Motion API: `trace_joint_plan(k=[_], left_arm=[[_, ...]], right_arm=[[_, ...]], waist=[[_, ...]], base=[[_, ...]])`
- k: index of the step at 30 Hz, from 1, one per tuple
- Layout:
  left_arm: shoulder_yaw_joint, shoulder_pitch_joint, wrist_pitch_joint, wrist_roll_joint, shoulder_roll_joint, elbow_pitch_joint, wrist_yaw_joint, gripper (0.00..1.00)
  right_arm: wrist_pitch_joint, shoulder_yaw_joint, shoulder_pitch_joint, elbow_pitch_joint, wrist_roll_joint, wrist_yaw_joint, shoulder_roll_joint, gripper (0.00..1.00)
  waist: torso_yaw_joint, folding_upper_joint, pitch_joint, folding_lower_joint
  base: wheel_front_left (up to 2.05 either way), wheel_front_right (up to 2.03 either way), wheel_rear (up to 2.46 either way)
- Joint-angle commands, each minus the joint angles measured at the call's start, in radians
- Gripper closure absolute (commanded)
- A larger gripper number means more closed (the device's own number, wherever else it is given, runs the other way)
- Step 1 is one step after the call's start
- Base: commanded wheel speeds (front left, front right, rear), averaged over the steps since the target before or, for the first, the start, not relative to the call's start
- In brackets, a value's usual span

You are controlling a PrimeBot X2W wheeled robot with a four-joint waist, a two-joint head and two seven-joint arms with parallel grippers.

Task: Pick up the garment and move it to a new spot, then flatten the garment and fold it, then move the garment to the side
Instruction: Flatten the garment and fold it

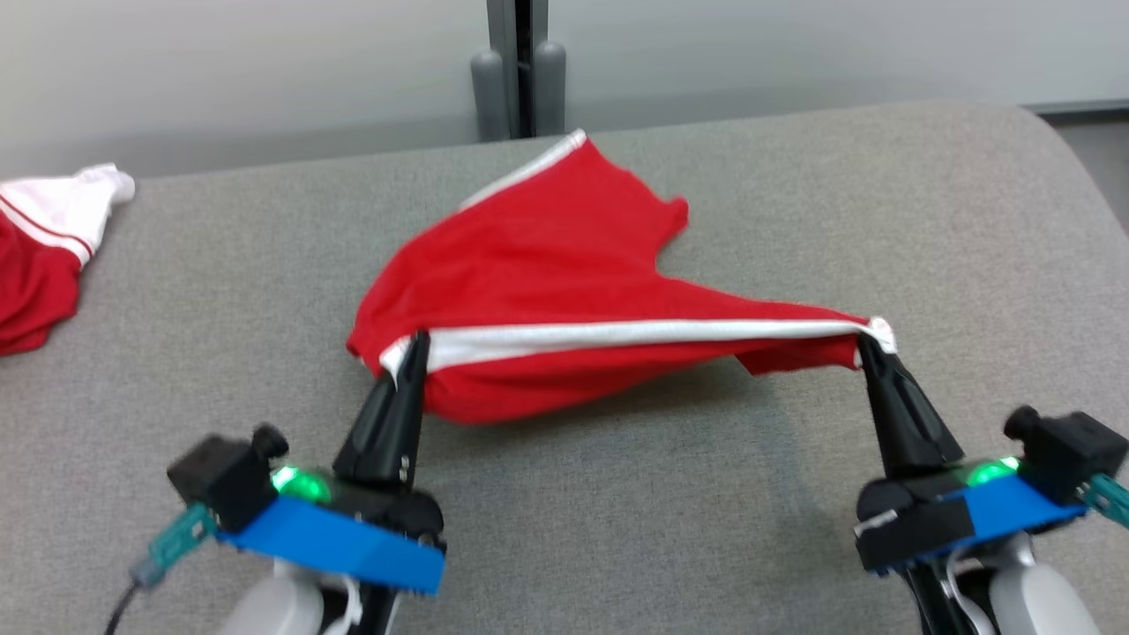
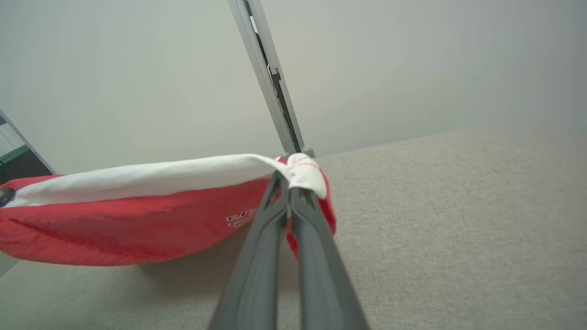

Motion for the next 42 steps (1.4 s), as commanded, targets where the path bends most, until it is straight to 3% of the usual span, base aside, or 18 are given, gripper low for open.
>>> trace_joint_plan(k=[1,6,9,13,21,26,35,40,42], left_arm=[[-0.001,0.057,-0.004,0.010,0.014,-0.037,0.021,1.00],[-0.025,0.173,0.015,0.004,0.020,-0.122,0.085,1.00],[-0.040,0.184,0.029,0.012,0.006,-0.114,0.108,1.00],[-0.042,0.165,0.034,-0.023,-0.034,-0.086,0.106,1.00],[-0.017,0.018,0.047,-0.086,-0.138,0.112,0.087,1.00],[0.006,-0.114,0.086,-0.132,-0.194,0.276,0.083,1.00],[-0.003,-0.308,0.118,-0.170,-0.251,0.476,0.080,1.00],[-0.033,-0.383,0.114,-0.188,-0.264,0.536,0.070,1.00],[-0.046,-0.404,0.113,-0.197,-0.266,0.554,0.069,1.00]], right_arm=[[0.027,-0.022,0.062,-0.068,-0.013,0.000,0.004,1.00],[0.133,-0.070,0.178,-0.241,-0.003,0.000,0.024,1.00],[0.187,-0.100,0.184,-0.270,-0.019,0.000,0.027,1.00],[0.241,-0.113,0.125,-0.243,-0.013,0.000,0.019,1.00],[0.347,-0.078,-0.147,-0.043,-0.054,0.000,-0.097,1.00],[0.385,0.000,-0.349,0.133,-0.072,0.000,-0.164,1.00],[0.350,0.063,-0.645,0.475,-0.102,0.000,-0.184,0.99],[0.295,0.096,-0.749,0.619,-0.121,0.000,-0.193,0.90],[0.264,0.094,-0.784,0.672,-0.129,0.000,-0.192,0.70]], waist=[[-0.010,0.0000,-0.029,0.0004],[0.019,0.0000,-0.037,0.0004],[0.046,0.0000,-0.027,0.0004],[0.075,0.0000,-0.008,0.0004],[0.179,0.0000,0.081,0.0004],[0.229,0.0000,0.129,0.0004],[0.280,0.0000,0.196,0.0004],[0.304,0.0000,0.228,0.0004],[0.309,0.0000,0.236,0.0004]], base=[[0.00,0.00,0.00],[0.00,0.00,0.00],[0.00,0.00,0.00],[0.00,0.00,0.00],[0.00,0.00,0.00],[0.00,0.00,0.00],[0.00,0.00,0.00],[0.00,0.00,0.00],[0.00,0.00,0.00]])
